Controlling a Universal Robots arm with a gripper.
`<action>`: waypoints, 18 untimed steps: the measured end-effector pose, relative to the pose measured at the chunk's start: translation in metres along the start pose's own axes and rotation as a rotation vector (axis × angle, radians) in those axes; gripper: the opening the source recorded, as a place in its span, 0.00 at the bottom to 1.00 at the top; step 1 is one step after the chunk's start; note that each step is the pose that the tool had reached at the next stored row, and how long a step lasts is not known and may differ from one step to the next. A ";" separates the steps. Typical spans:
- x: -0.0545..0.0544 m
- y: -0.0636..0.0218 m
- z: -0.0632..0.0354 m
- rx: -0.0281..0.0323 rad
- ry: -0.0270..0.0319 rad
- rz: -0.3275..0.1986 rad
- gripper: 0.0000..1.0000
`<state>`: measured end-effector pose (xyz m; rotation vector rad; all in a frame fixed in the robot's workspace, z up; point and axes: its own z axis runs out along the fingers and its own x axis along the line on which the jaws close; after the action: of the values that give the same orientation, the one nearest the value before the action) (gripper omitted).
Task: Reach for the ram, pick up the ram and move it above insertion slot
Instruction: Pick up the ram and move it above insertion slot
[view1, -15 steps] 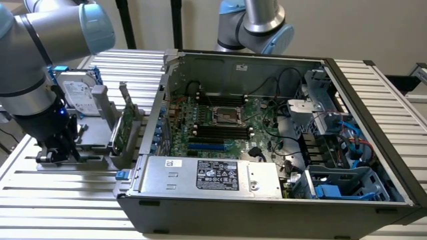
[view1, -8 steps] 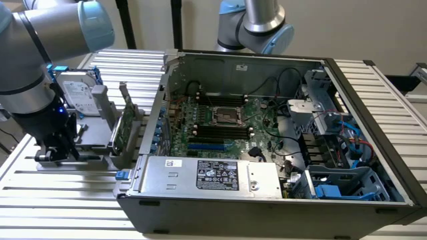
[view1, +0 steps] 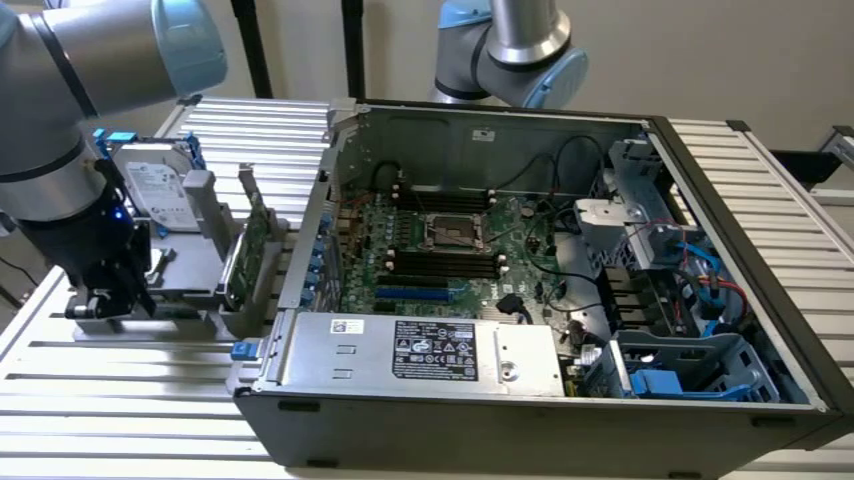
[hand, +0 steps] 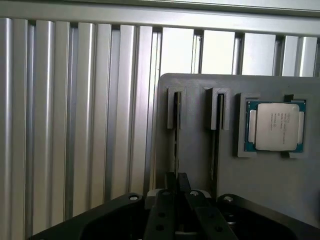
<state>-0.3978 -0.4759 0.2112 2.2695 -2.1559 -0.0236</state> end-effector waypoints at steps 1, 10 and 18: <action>0.000 0.0000 -0.0013 0.0000 -0.0002 0.000 0.13; 0.000 0.0003 -0.0177 0.0002 -0.0036 0.000 0.13; 0.000 -0.0060 -0.0437 0.0008 -0.0130 0.000 0.13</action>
<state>-0.3910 -0.4759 0.2548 2.2765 -2.1621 -0.0375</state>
